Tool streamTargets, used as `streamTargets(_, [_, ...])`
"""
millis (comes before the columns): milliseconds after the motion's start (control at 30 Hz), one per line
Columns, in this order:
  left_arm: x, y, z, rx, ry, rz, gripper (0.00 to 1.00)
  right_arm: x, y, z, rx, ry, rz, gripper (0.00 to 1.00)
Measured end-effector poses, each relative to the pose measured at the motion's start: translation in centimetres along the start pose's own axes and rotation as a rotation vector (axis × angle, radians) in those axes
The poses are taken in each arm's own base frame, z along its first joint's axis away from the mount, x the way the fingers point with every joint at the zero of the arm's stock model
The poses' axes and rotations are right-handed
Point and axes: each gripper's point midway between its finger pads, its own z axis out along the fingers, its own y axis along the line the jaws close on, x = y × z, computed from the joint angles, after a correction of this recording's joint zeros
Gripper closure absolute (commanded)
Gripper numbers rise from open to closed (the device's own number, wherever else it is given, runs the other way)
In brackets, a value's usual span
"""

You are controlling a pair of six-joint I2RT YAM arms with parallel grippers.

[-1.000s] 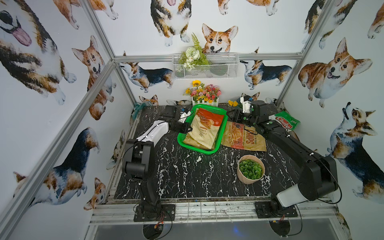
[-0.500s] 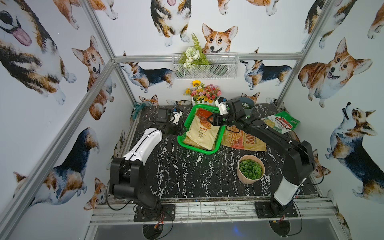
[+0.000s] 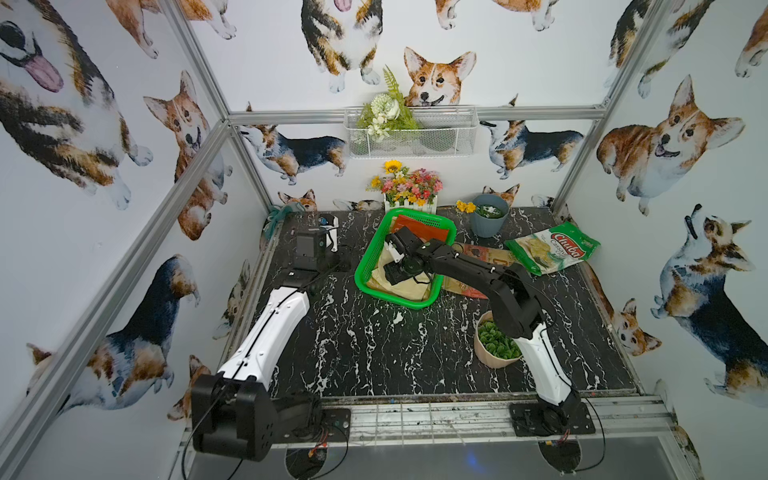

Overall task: Put the potato chips into the basket
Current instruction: Place the potato chip in the basket.

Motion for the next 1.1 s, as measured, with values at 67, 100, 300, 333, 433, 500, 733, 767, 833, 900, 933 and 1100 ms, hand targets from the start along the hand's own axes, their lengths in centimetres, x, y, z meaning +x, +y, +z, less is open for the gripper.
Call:
streamTargets(67, [0.0,0.5,-0.3,-0.02,-0.018,-0.001,0.52,0.0,-0.1,-0.5,0.025,0.005,-0.017,0.31])
streamTargets(100, [0.0,0.6,-0.4,-0.022,-0.025,-0.003,0.52,-0.1,-0.3,-0.7,0.035,0.007,-0.017,0.3])
streamTargets(300, [-0.5,1.1,-1.1,-0.044,-0.074,-0.028,0.52,-3.6,0.0,-4.8,0.027,-0.088,-0.012,0.25])
streamTargets(333, [-0.8,1.1,-1.3,-0.042,-0.089,-0.027,0.52,-4.6,0.5,-5.5,0.012,-0.118,-0.012,0.25])
streamTargets(433, [-1.1,1.1,-1.8,-0.043,-0.125,-0.026,0.52,-5.2,0.9,-5.1,-0.008,-0.137,-0.012,0.25])
streamTargets(500, [-1.2,1.2,-1.9,-0.048,-0.14,-0.033,0.52,-4.8,1.1,-3.5,-0.021,-0.118,-0.013,0.27])
streamTargets(733, [-2.1,1.8,-3.4,-0.081,-0.207,-0.037,0.52,-2.9,1.2,1.2,-0.027,-0.038,-0.008,0.29])
streamTargets(767, [-2.1,1.9,-3.5,-0.087,-0.213,-0.037,0.53,-2.9,1.3,1.2,-0.033,-0.038,-0.008,0.29])
streamTargets(833, [-1.8,2.4,-3.6,-0.107,-0.218,-0.041,0.53,-3.2,1.4,0.8,-0.041,-0.041,-0.005,0.28])
streamTargets(900, [-1.5,2.7,-3.6,-0.113,-0.217,-0.049,0.53,-4.0,1.8,-0.3,-0.062,-0.056,-0.003,0.27])
streamTargets(933, [-1.6,2.7,-3.5,-0.113,-0.221,-0.056,0.53,-4.9,1.8,-1.3,-0.074,-0.077,0.005,0.27])
streamTargets(1100, [-2.0,2.0,-3.2,-0.065,-0.233,-0.061,0.51,-9.1,-0.5,-9.4,-0.187,-0.226,0.115,0.27])
